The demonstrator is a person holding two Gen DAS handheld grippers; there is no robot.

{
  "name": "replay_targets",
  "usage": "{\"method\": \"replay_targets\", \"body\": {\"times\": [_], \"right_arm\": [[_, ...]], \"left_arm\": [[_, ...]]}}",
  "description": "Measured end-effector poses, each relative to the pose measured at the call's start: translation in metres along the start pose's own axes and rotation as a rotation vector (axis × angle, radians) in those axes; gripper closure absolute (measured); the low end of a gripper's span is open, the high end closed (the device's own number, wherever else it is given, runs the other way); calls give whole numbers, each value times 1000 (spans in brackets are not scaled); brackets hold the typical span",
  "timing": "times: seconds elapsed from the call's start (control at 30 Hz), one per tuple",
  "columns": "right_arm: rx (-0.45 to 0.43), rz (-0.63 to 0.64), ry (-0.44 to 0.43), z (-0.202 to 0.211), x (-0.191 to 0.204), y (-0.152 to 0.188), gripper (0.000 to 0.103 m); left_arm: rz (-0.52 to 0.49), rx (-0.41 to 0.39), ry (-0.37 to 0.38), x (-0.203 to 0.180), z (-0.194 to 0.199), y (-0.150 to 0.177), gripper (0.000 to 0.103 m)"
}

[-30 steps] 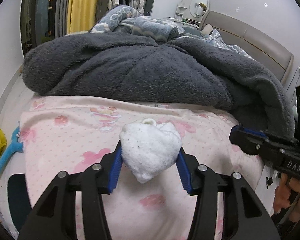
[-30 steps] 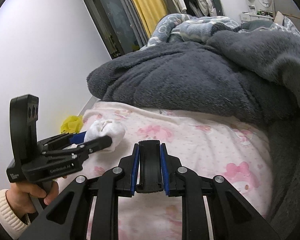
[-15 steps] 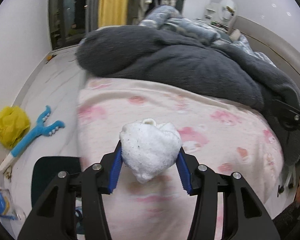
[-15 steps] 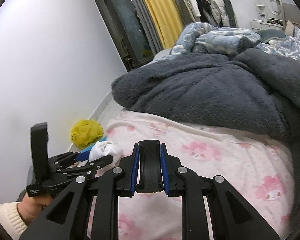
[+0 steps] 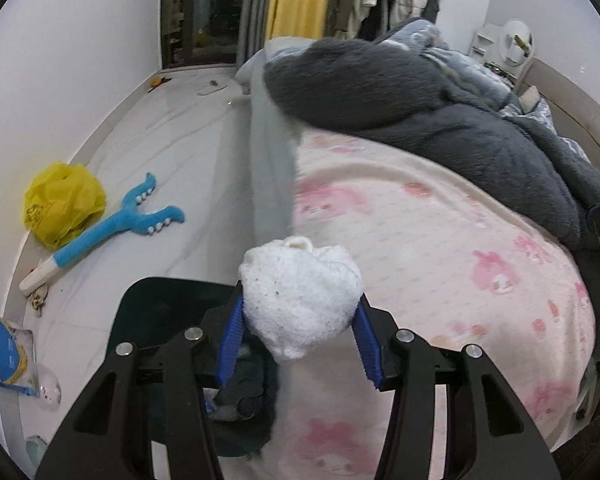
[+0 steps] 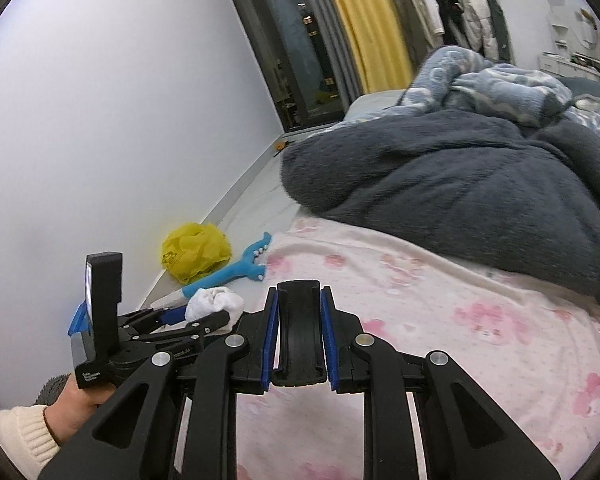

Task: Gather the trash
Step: 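Carry the tissue in the left tool and strap in the right tool over the bin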

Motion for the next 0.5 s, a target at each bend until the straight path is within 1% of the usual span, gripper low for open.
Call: {"method": "replay_targets", "body": {"times": [0.17, 0.5], "right_arm": [[19, 28, -25, -18, 28, 1, 83], [68, 69, -71, -60, 77, 8, 83]], "left_arm": [[22, 38, -28, 29, -5, 14, 50], [65, 154, -78, 89, -21, 55, 50]]}}
Point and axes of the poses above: each gripper's, at about its wrist camera, not at the fingertips, and z roughly against the way its jaws point, x to its left, y to its underside, the point moved 10 cm from there along -z, roughly the way its jaws point, and after that the axes turned 5 degrees about -z, right-handed, at the moved point
